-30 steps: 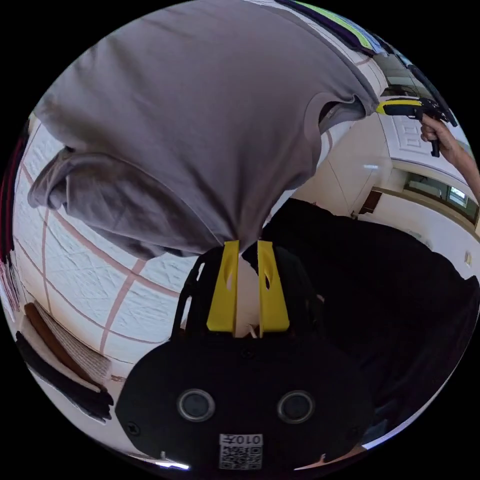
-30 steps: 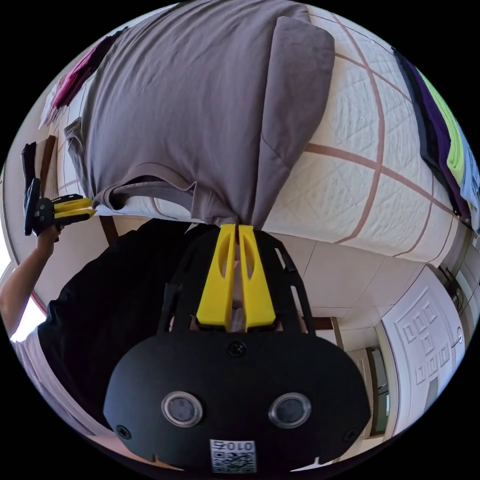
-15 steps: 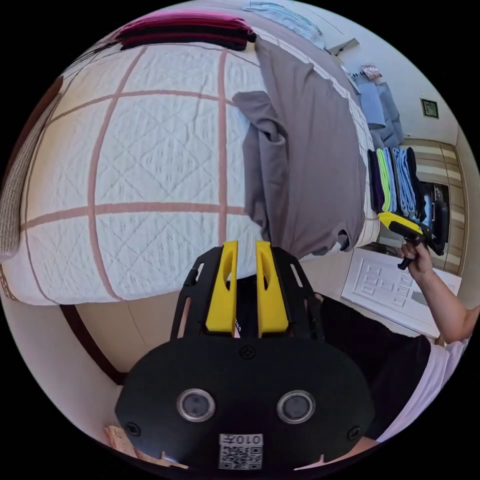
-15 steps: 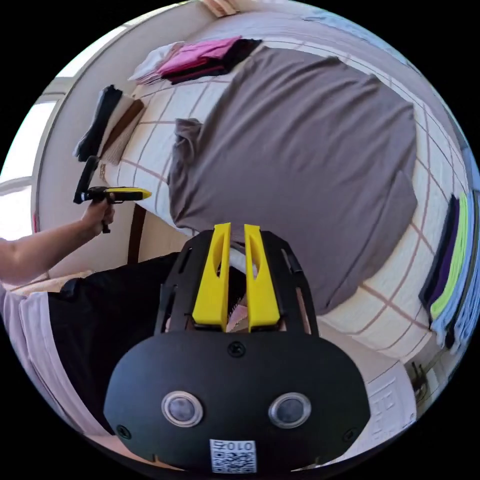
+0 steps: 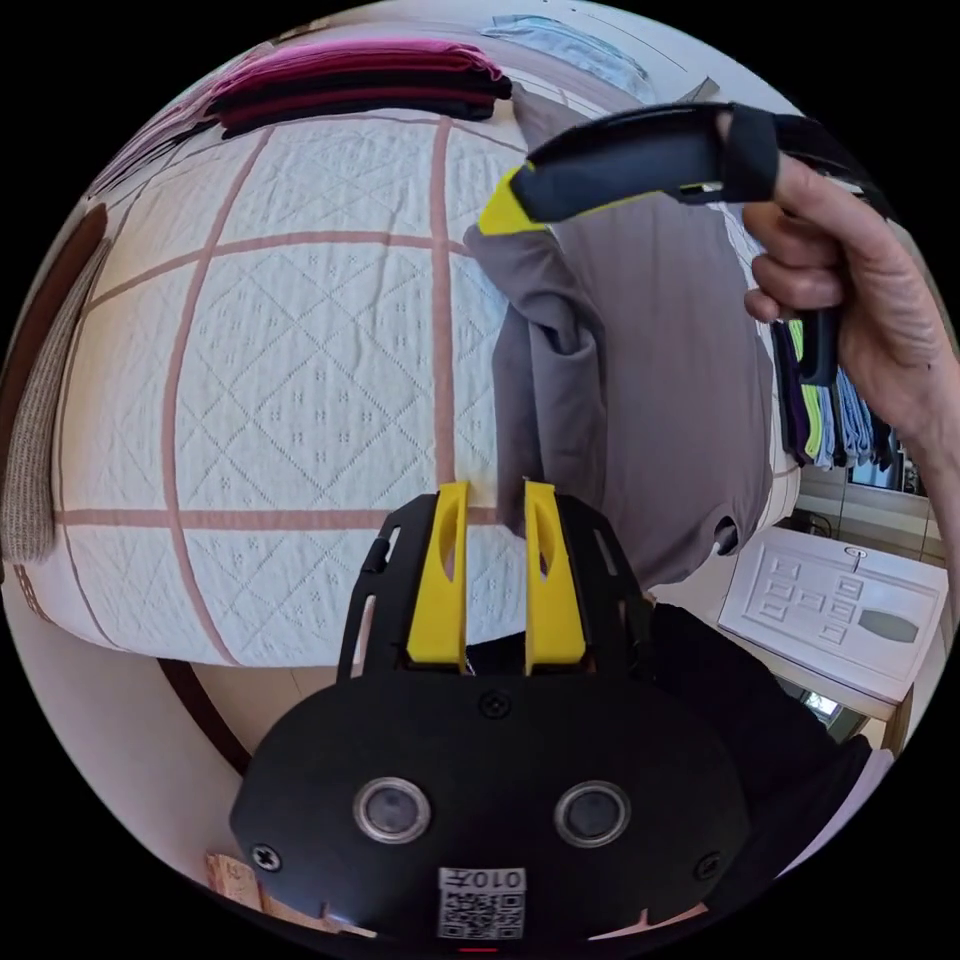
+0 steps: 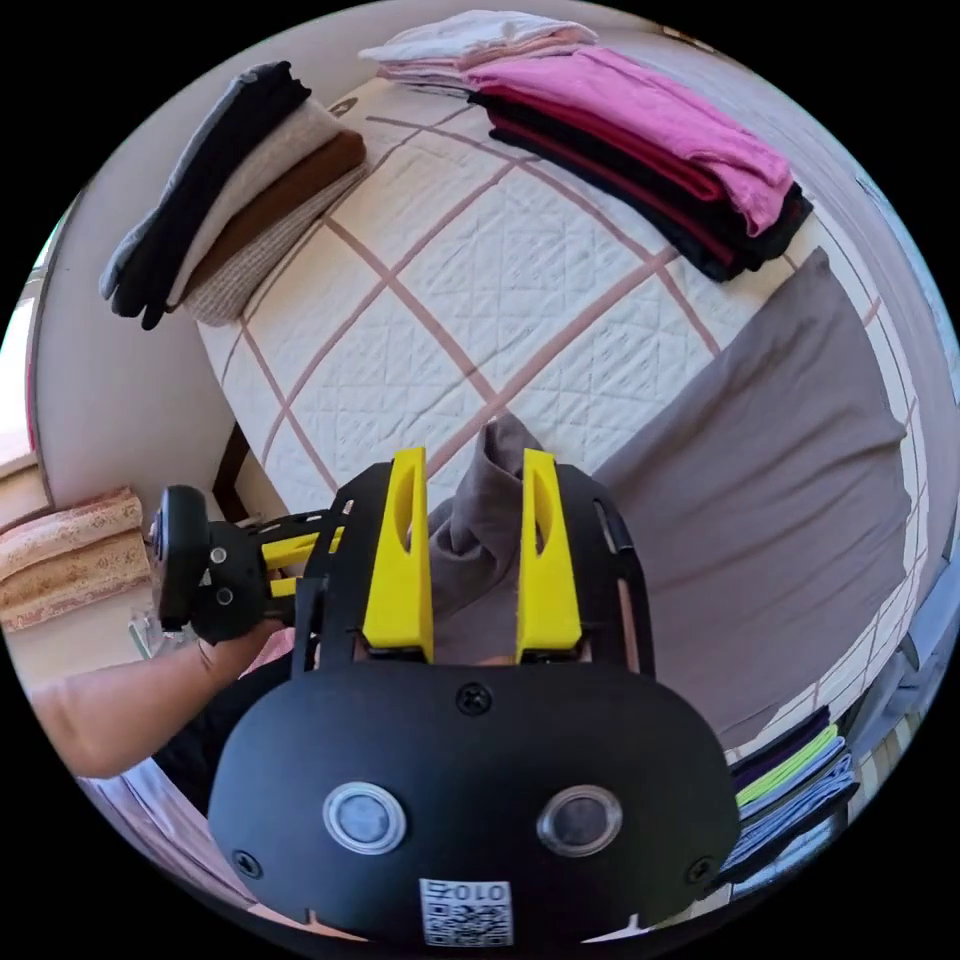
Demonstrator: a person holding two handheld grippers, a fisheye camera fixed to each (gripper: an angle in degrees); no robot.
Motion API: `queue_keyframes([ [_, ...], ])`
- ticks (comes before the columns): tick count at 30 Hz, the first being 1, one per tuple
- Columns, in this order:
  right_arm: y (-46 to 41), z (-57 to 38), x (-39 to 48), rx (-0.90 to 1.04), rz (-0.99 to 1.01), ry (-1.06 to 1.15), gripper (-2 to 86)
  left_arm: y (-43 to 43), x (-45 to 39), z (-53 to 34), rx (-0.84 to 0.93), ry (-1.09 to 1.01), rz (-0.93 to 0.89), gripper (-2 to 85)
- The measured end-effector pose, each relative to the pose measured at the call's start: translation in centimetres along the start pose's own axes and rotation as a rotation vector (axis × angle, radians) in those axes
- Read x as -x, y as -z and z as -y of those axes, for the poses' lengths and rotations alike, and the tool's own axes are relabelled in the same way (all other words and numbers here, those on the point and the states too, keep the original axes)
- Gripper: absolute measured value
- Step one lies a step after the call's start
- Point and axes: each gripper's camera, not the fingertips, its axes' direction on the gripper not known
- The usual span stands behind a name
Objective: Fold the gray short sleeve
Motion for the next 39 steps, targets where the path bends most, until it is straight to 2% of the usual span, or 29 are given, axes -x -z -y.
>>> queue_keyframes([
  [3, -3.1, 1.4, 0.5, 0.128, -0.059, 0.016, 6.0, 0.6, 0.1, -0.7, 0.013, 0.015, 0.022, 2.4],
  [5, -3.5, 1.4, 0.5, 0.14, -0.093, 0.021, 4.3, 1.0, -0.1, -0.9, 0.03, -0.012, 0.057, 1.1],
  [8, -1.2, 0.9, 1.2, 0.045, -0.04, 0.132, 3.8, 2.1, 0.6, -1.9, 0.023, -0.044, 0.015, 0.3],
  [10, 1.8, -0.8, 2.0, -0.072, 0.05, 0.369, 3.6, 3.5, 1.9, -3.3, -0.032, -0.003, -0.066, 0.1],
  [11, 2.5, -1.4, 1.8, -0.1, 0.061, 0.414, 3.6, 4.8, 2.9, -4.8, -0.099, 0.033, -0.125, 0.0],
  [13, 4.9, -4.2, -0.9, -0.242, 0.218, 0.544, 3.6, 6.7, 4.2, -7.4, -0.192, 0.095, -0.166, -0.1],
  [16, 4.5, -5.7, -7.2, -0.26, 0.379, 0.444, 3.8, 7.6, 5.8, -10.8, -0.215, 0.203, -0.196, -0.1],
  [19, 2.2, -6.6, -10.5, -0.14, 0.264, 0.287, 3.8, 7.2, 6.2, -12.1, -0.21, 0.285, -0.133, 0.1],
  [22, 2.3, -8.3, -12.4, -0.207, 0.209, 0.131, 3.9, 6.7, 6.1, -11.8, -0.191, 0.359, -0.076, 0.6],
  [24, 2.3, -9.5, -13.3, -0.239, 0.206, 0.049, 3.2, 6.4, 6.5, -12.4, -0.204, 0.459, -0.145, 1.7],
  [27, 1.7, -11.2, -13.1, -0.224, 0.264, 0.047, 2.8, 8.2, 6.6, -13.6, -0.287, 0.511, -0.149, 3.9],
  [31, 0.8, -13.8, -11.6, -0.224, 0.266, 0.062, 2.8, 10.7, 7.4, -13.2, -0.327, 0.503, -0.085, 5.9],
  [34, 0.4, -15.9, -11.8, -0.257, 0.324, 0.013, 2.8, 11.1, 8.0, -10.6, -0.307, 0.417, -0.058, 6.3],
  [39, -0.1, -19.0, -13.2, -0.285, 0.332, -0.052, 2.7, 8.6, 6.1, -4.4, -0.165, 0.249, -0.051, 3.7],
])
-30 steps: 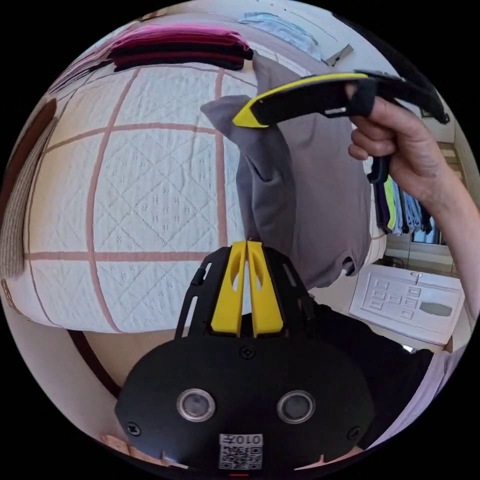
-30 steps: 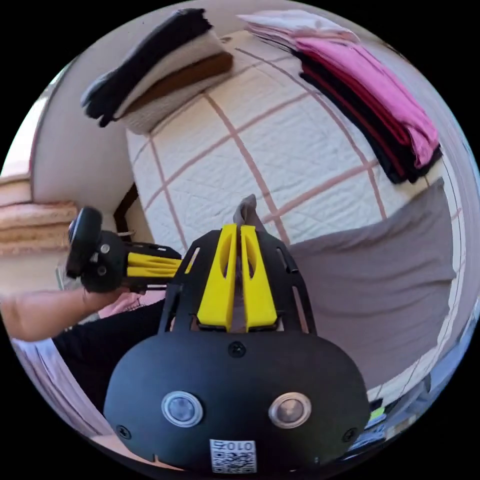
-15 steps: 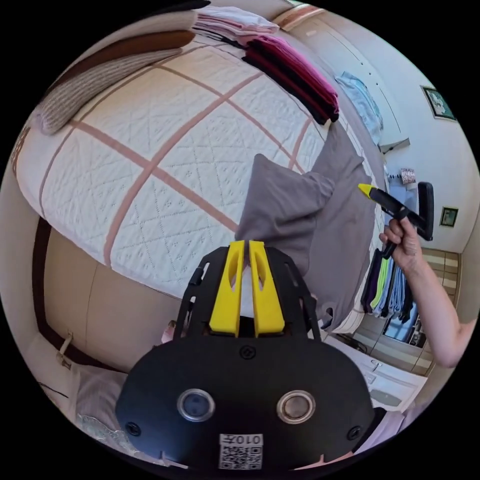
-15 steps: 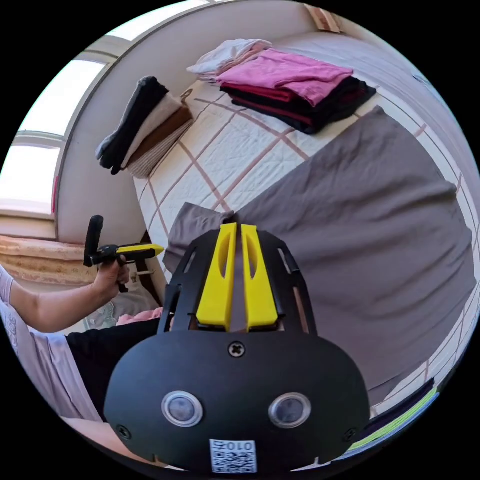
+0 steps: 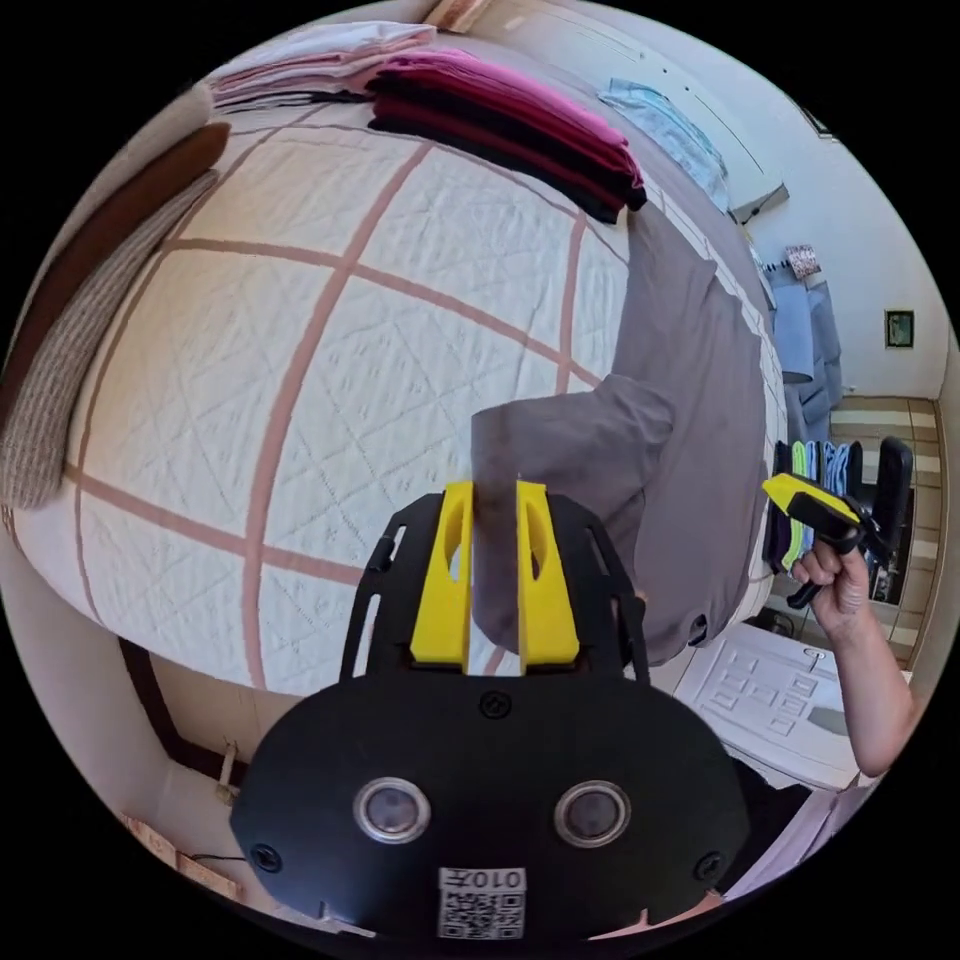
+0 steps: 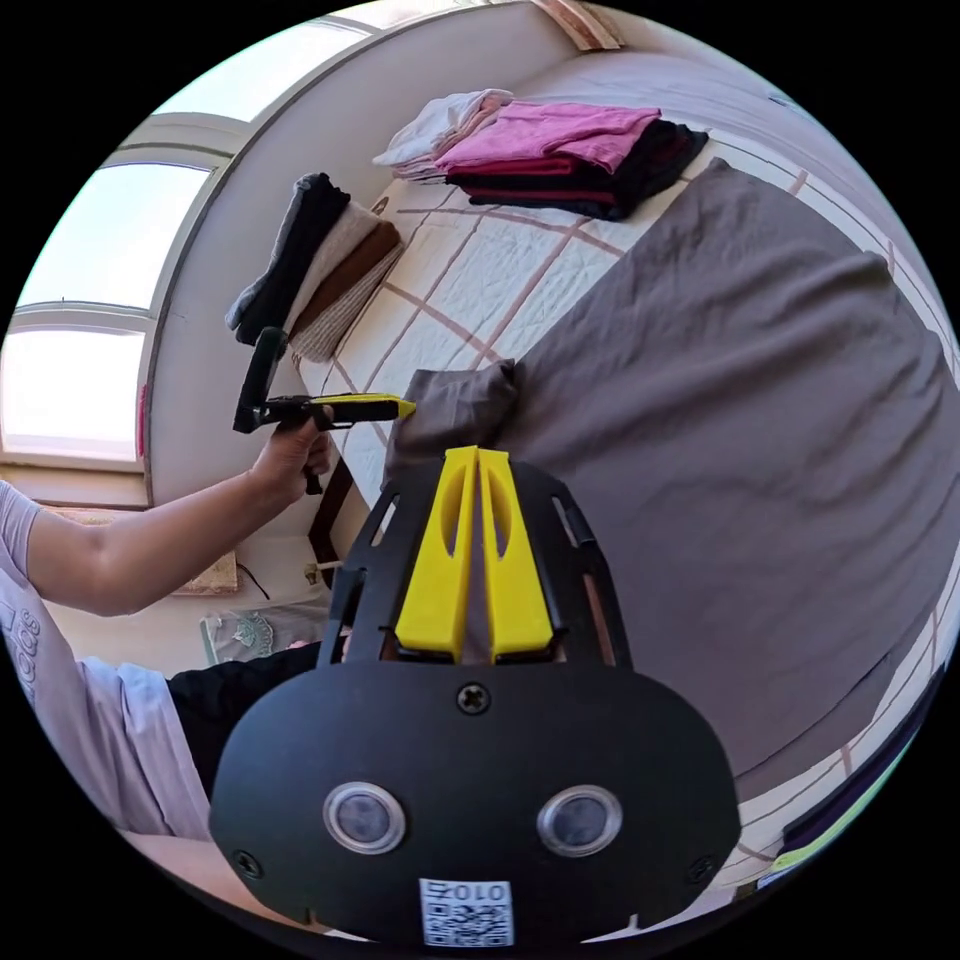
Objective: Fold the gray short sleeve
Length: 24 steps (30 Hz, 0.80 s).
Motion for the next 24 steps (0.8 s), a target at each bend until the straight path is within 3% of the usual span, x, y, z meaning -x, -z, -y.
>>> queue_keyframes([
  [4, 1.5, -2.4, -2.2, -0.01, -0.008, -0.029, 2.7, -0.5, -0.9, 0.5, 0.017, 0.063, 0.008, 1.0],
  [7, 3.3, -4.5, -4.1, -0.048, -0.006, -0.05, 2.7, 2.0, 0.1, -1.7, -0.142, 0.161, -0.151, 0.3],
  [9, 4.4, -5.9, -5.2, -0.079, 0.005, -0.069, 2.7, 3.1, 1.7, -5.1, -0.245, 0.352, -0.271, 0.1],
  [12, 5.7, -8.5, -6.9, -0.106, 0.012, -0.097, 2.7, 4.8, -1.1, -7.4, -0.338, 0.399, -0.22, 0.2],
  [13, 6.1, -9.5, -7.4, -0.109, 0.006, -0.107, 2.6, 5.4, -2.7, -7.2, -0.348, 0.353, -0.175, 0.2],
  [16, 6.7, -12.0, -8.5, -0.097, -0.003, -0.13, 2.6, 6.7, -14.5, -4.8, -0.337, -0.056, 0.06, 1.0],
  [18, 7.1, -13.3, -9.1, -0.092, -0.016, -0.143, 2.6, 4.6, -26.4, -3.7, -0.259, -0.492, 0.213, 2.6],
  [20, 7.5, -14.5, -9.7, -0.092, -0.026, -0.16, 2.6, 1.2, -34.0, -4.5, -0.147, -0.773, 0.242, 4.0],
  [22, 7.8, -15.7, -10.9, -0.085, -0.032, -0.195, 2.7, -2.6, -37.8, -6.0, -0.028, -0.884, 0.263, 5.0],
  [24, 7.8, -16.2, -11.6, -0.084, -0.027, -0.209, 2.8, -4.6, -38.8, -8.5, -0.034, -0.9, 0.321, 6.2],
])
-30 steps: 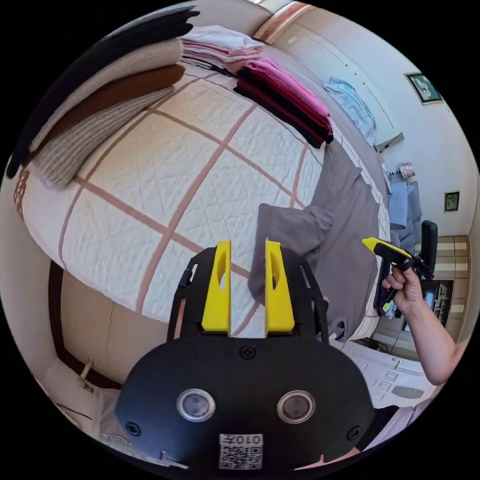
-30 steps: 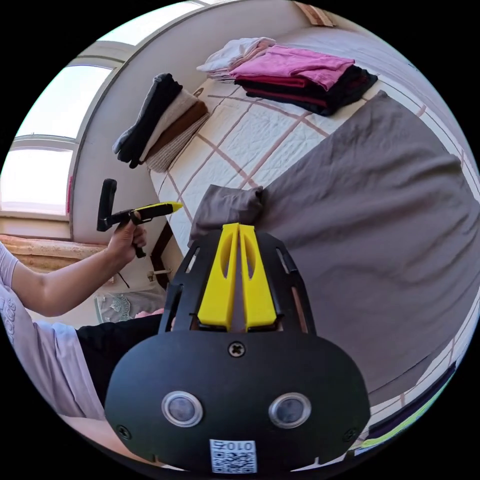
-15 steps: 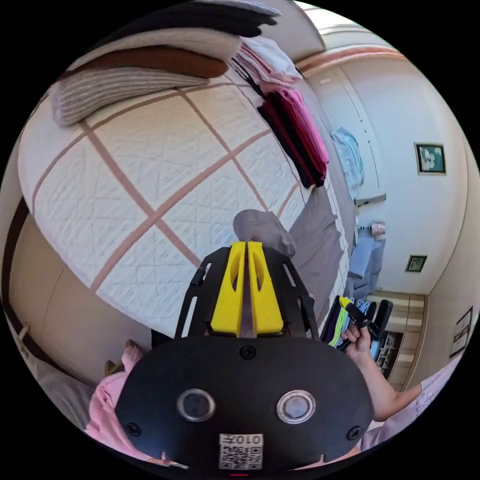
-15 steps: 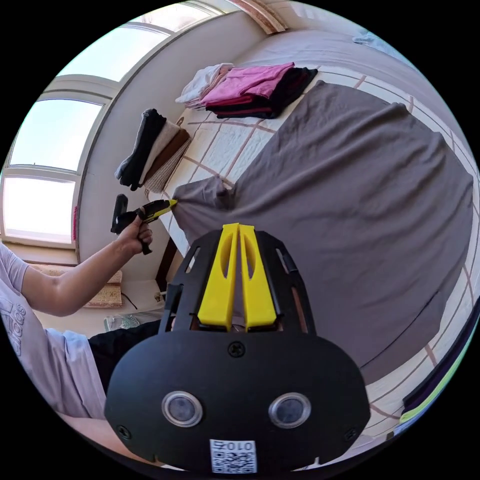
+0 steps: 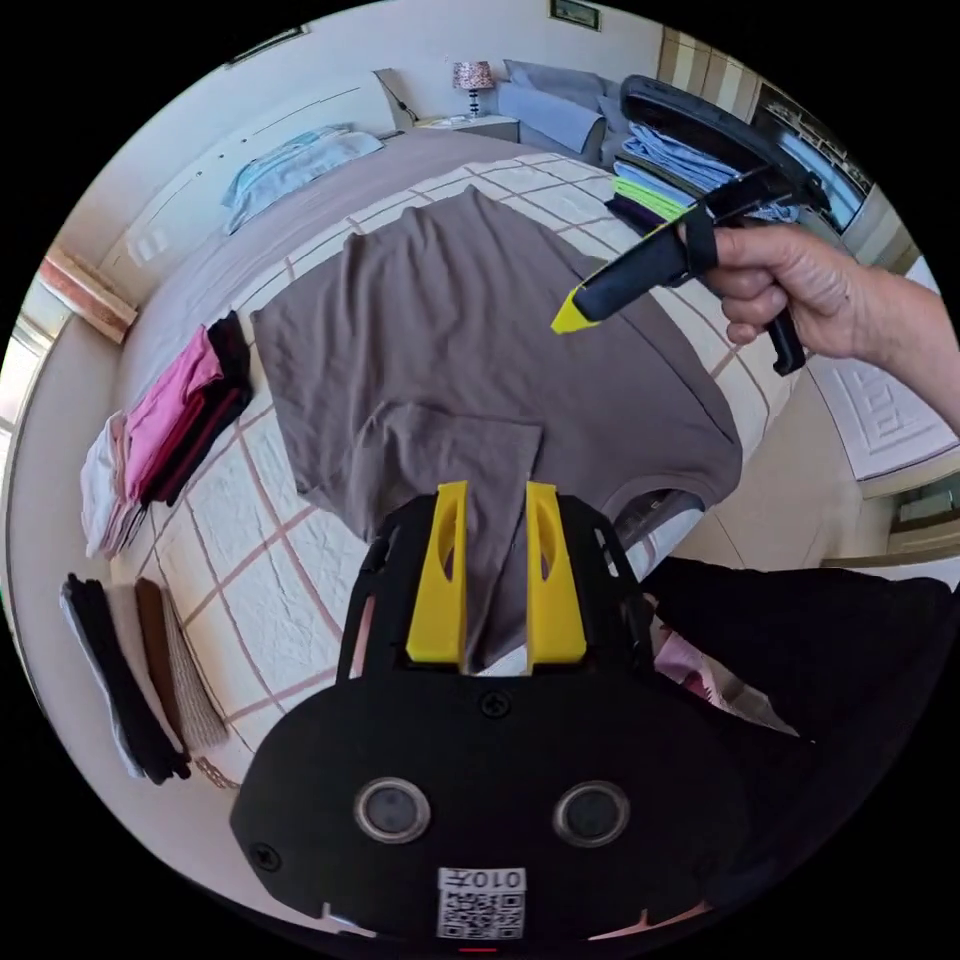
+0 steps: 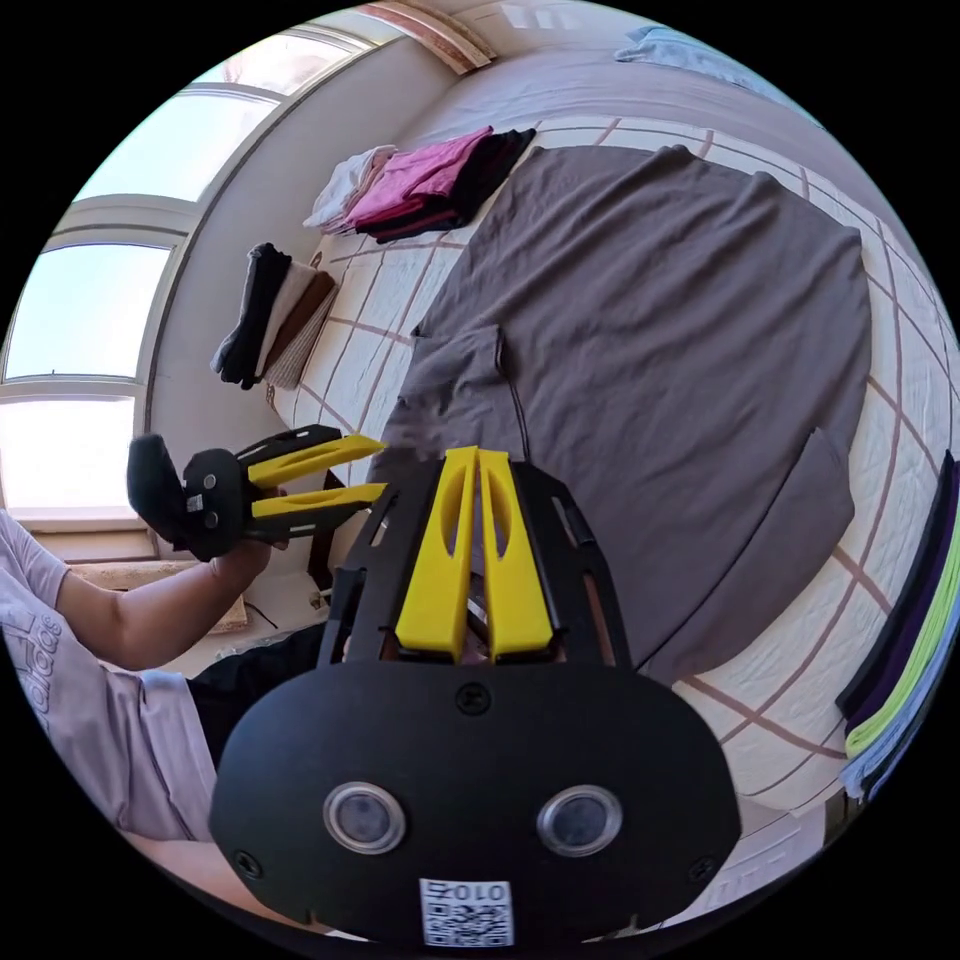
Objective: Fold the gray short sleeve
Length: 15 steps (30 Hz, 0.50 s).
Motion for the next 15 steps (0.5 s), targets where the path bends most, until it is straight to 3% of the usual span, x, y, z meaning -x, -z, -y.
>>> queue_keyframes([
  [2, -0.3, 0.2, -0.4, 0.007, 0.014, 0.014, 2.9, -0.3, -0.6, -1.9, -0.014, 0.05, 0.022, 7.1],
  [7, -3.9, 1.4, -1.4, 0.069, 0.0, 0.022, 3.5, -4.2, -0.3, -7.2, 0.169, 0.059, 0.095, 8.0],
  [15, -9.1, 1.1, -1.6, 0.145, 0.072, 0.052, 3.5, -9.7, 1.0, -9.9, 0.188, -0.105, -0.134, 4.5],
])
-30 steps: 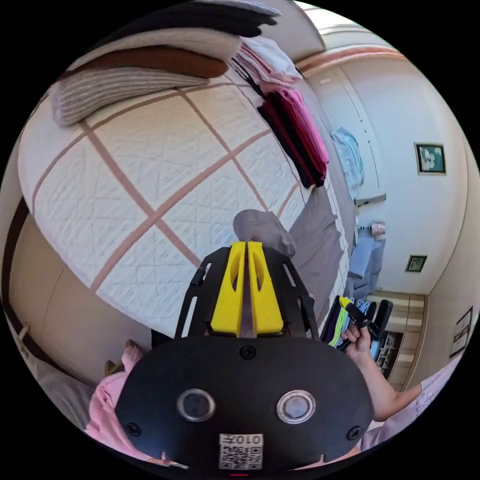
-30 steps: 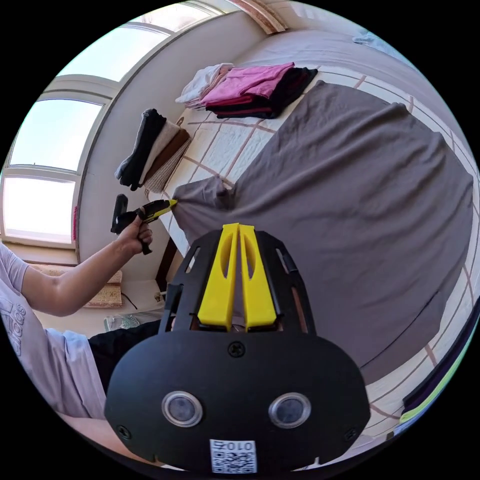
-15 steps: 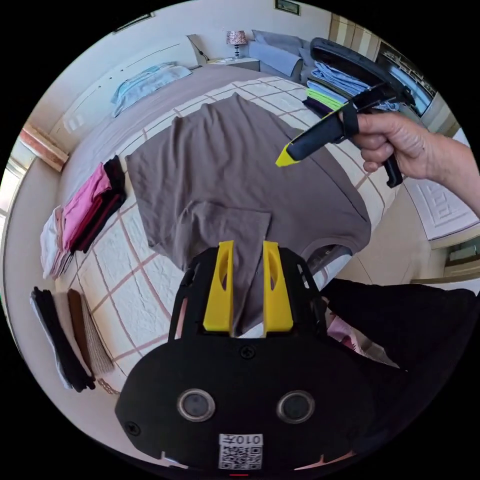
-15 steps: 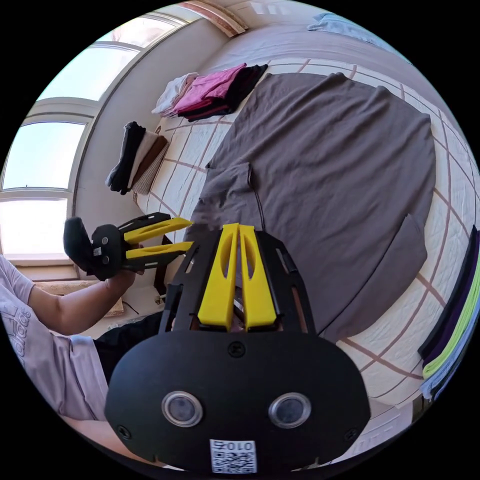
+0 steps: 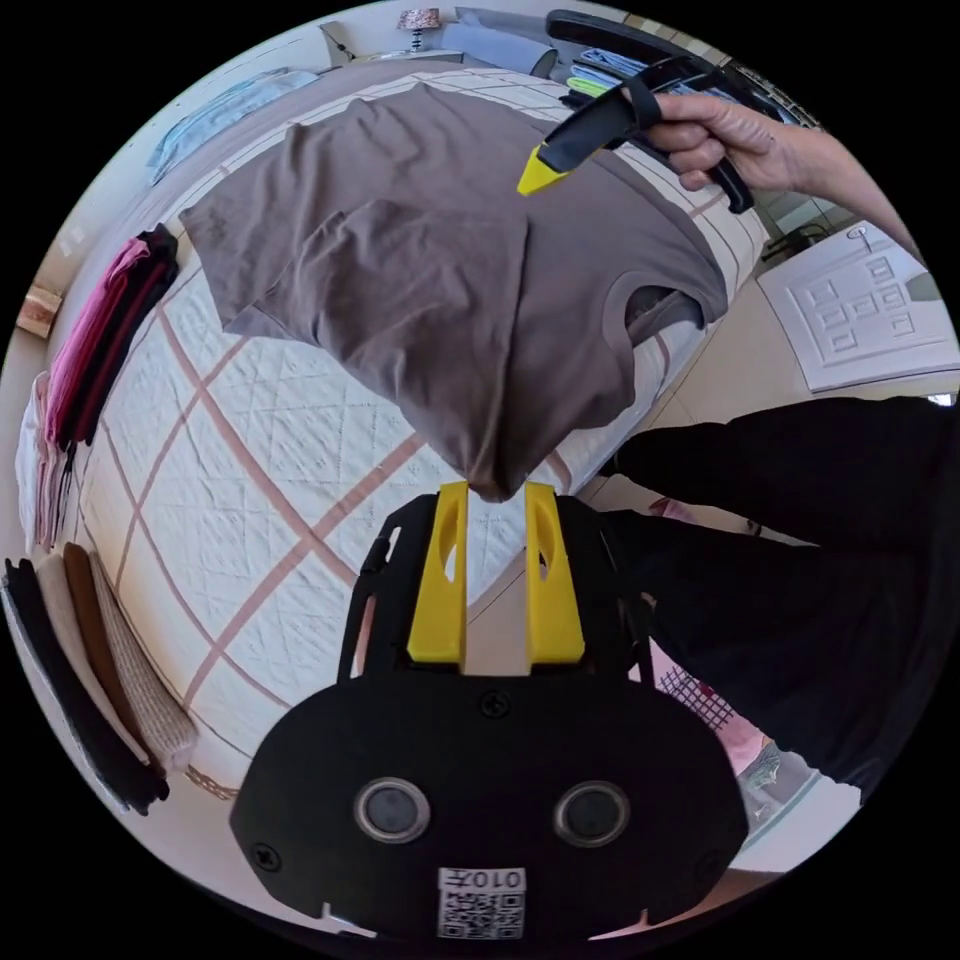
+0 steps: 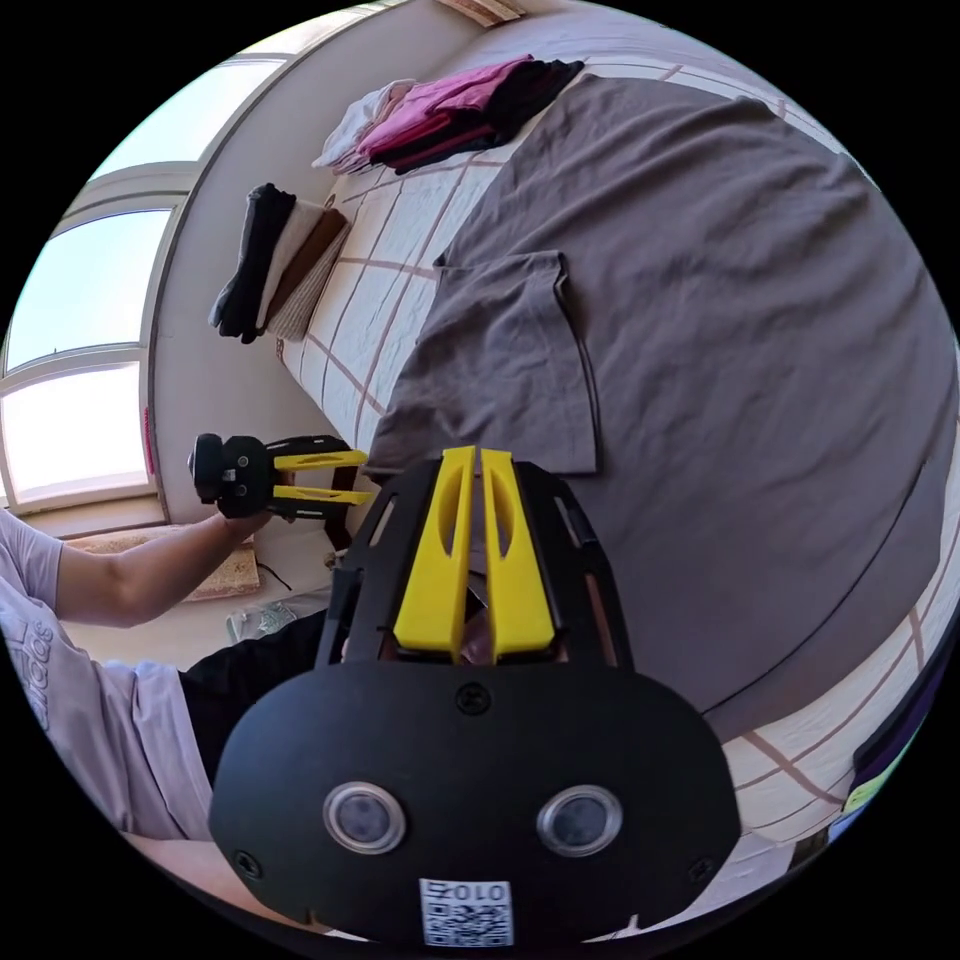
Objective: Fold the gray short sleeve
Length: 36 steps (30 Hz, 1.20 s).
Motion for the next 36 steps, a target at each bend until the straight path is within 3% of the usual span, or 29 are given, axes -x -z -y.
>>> queue_keyframes([
  [5, -2.0, -0.3, 0.0, 0.06, -0.009, 0.021, 2.9, 0.0, 1.7, -0.1, -0.102, 0.042, -0.125, 0.9],
  [15, -11.3, -3.7, -1.0, 0.336, -0.1, 0.056, 2.5, -4.9, 5.5, -3.0, 0.017, 0.355, -0.249, 0.0],
  [20, -12.6, -6.0, -2.9, 0.276, -0.012, -0.036, 2.7, -8.2, 8.1, -5.9, -0.065, 0.636, -0.432, 0.0],
  [23, -12.7, -7.9, -3.5, 0.261, 0.006, -0.047, 3.0, -9.0, 8.7, -6.8, -0.118, 0.677, -0.505, -0.1],
  [26, -9.0, -10.8, -4.0, 0.078, -0.088, -0.07, 3.4, -8.2, 8.4, -7.5, -0.064, 0.647, -0.431, -0.2],
  [30, -1.5, -16.8, -8.9, -0.203, -0.364, -0.325, 6.5, -8.1, 7.2, -9.6, 0.066, 0.637, -0.379, -0.1],
  [33, 2.7, -21.0, -14.7, -0.414, -0.367, -0.521, 8.5, -7.1, 7.0, -9.7, 0.053, 0.655, -0.351, -0.1],
  [36, 3.9, -22.1, -19.9, -0.477, -0.318, -0.601, 9.5, -6.2, 7.4, -7.8, -0.022, 0.676, -0.352, -0.1],
])
